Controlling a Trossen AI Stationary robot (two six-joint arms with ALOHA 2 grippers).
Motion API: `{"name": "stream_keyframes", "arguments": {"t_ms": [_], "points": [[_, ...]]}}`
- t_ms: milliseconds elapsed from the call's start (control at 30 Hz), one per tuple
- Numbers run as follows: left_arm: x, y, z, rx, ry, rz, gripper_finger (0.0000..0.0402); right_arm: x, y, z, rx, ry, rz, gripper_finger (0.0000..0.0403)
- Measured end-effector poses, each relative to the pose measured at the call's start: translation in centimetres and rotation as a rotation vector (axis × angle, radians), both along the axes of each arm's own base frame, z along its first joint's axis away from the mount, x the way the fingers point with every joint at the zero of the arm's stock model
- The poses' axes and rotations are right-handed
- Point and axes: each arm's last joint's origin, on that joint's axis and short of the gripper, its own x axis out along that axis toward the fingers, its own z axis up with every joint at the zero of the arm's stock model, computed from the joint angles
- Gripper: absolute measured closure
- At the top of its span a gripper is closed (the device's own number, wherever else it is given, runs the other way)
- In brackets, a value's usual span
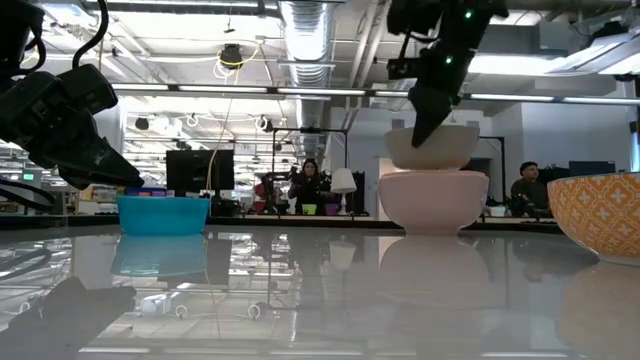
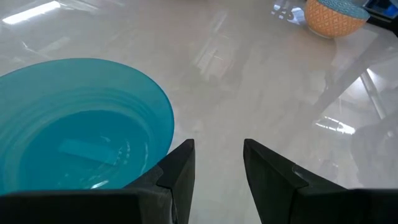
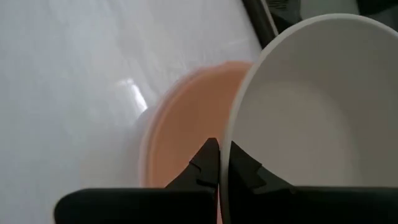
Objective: Nest bowls inside each other by size order
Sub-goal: Stack the gray bowl on top of the light orange bowl
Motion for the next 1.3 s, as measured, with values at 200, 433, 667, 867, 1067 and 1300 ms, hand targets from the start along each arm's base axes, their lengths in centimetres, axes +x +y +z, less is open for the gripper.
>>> {"name": "stream_keyframes", "arguments": {"t_ms": [200, 433, 667, 867, 1067, 1300], "points": [[0.00, 0.00, 0.01, 0.000, 0.000, 0.000, 0.0276, 0.65, -0.26, -0.94, 0.001, 0.030, 0.007, 0.0371], [0.00, 0.00, 0.00, 0.000, 0.000, 0.000, 0.0276, 0.62, -0.29, -0.89, 0.056, 0.004, 0.013, 0.0366], [0.00, 0.00, -0.01, 0.000, 0.000, 0.000, 0.0276, 0.54, -0.56, -0.95, 0.105, -0.018, -0.006, 0.0348], [0.00, 0.00, -0.01, 0.000, 0.000, 0.000, 0.0276, 0.53, -0.55, -0.94, 0.111, -0.026, -0.018, 0.0345], [0.00, 0.00, 0.01, 0.000, -0.001, 0.000, 0.0276, 0.53, -0.51, -0.95, 0.124, -0.040, -0.041, 0.0345], [0.00, 0.00, 0.01, 0.000, -0.001, 0.000, 0.0276, 0.54, -0.46, -0.96, 0.148, -0.051, -0.044, 0.0312]]}}
